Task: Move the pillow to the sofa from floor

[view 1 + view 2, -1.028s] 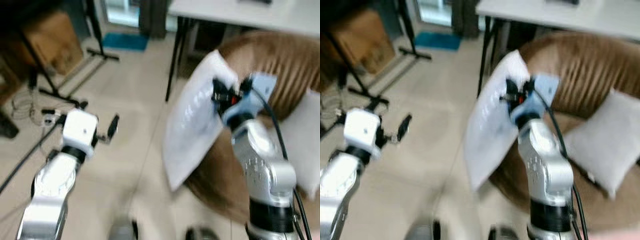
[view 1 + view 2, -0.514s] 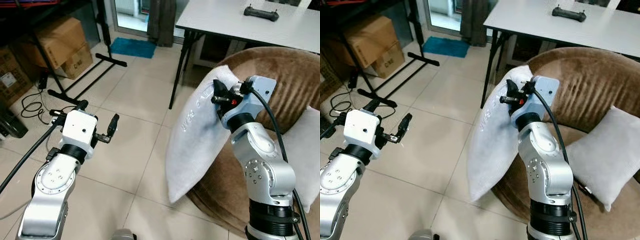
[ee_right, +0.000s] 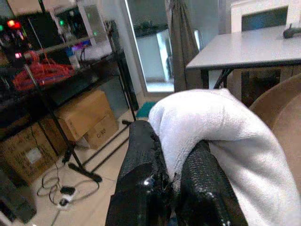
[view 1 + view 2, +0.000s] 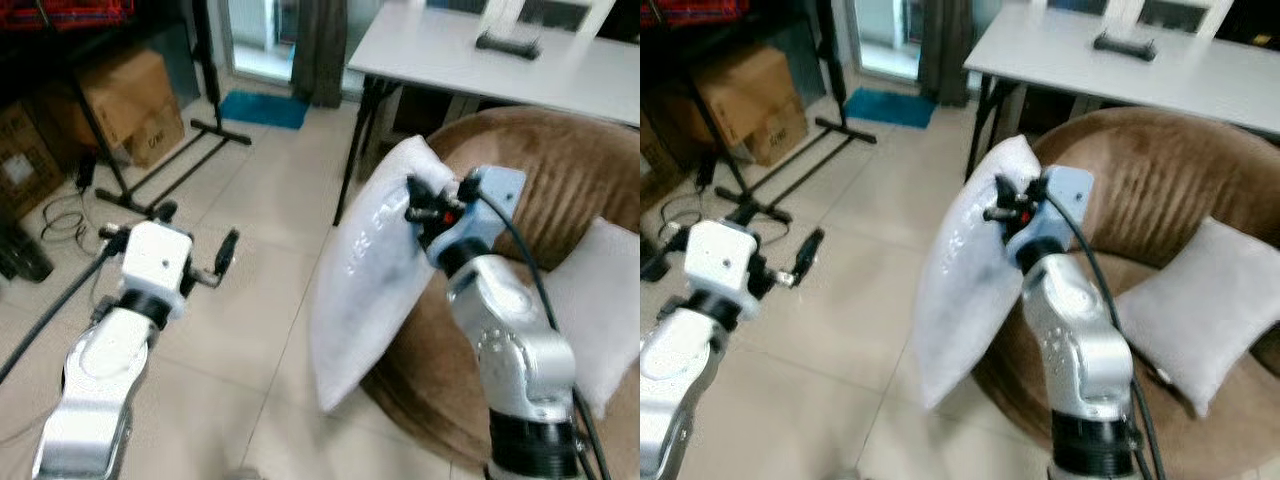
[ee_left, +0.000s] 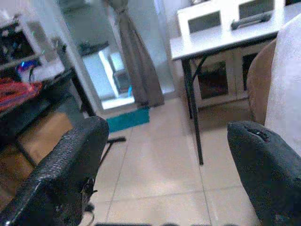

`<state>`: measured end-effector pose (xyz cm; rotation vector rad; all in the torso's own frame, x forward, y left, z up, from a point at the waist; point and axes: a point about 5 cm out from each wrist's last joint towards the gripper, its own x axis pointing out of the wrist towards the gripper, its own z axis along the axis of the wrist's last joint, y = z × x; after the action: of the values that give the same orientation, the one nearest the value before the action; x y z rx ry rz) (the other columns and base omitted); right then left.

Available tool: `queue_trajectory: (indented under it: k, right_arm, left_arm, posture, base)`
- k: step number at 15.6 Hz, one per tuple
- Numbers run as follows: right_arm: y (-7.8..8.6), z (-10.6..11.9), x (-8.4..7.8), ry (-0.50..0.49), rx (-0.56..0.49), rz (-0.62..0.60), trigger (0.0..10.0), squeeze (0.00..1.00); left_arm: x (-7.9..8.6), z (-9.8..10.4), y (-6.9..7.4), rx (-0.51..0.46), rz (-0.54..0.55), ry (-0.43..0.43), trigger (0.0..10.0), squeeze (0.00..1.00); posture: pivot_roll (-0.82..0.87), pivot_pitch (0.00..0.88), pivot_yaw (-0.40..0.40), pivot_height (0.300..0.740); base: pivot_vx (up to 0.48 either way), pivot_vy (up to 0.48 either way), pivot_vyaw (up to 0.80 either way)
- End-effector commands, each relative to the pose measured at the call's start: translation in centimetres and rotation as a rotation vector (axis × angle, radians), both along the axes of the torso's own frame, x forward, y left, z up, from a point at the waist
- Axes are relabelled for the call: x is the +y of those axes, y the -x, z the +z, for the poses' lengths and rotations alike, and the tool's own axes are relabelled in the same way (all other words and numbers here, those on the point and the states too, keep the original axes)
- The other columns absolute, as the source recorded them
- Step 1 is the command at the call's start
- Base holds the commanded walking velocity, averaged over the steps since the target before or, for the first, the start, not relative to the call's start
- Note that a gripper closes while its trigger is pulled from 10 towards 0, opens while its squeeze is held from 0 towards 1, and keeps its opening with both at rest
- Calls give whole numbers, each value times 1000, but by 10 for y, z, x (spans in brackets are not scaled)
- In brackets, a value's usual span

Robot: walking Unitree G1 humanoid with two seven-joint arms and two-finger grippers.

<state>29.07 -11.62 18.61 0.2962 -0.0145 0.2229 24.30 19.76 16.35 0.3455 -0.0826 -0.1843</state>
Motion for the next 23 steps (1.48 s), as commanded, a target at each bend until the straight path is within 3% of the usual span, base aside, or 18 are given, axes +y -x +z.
queue_trajectory:
  k: [1,7,18,23]
  right_arm:
    - [-1,9,-7,-2,-53,-26,10000,0]
    - [-2,6,-4,5,-51,-10,10000,0]
    - [-3,3,-2,23,-47,-12,10000,0]
    - [-4,1,-3,27,-42,-16,10000,0]
  left_arm:
    - [-5,2,-2,-14,-20,0,10000,0]
    - [-5,2,-2,-16,-24,-3,10000,0]
    - [-8,-2,0,17,-60,-17,10000,0]
    - [-9,-2,-1,29,-77,-22,10000,0]
  posture:
    - [94,0,-52,740]
    - [96,0,-55,740]
    - [98,0,-52,740]
    - [95,0,-44,740]
  base:
    - [266,0,-800]
    - [267,0,-800]
    - [266,0,0]
    - [269,0,-640]
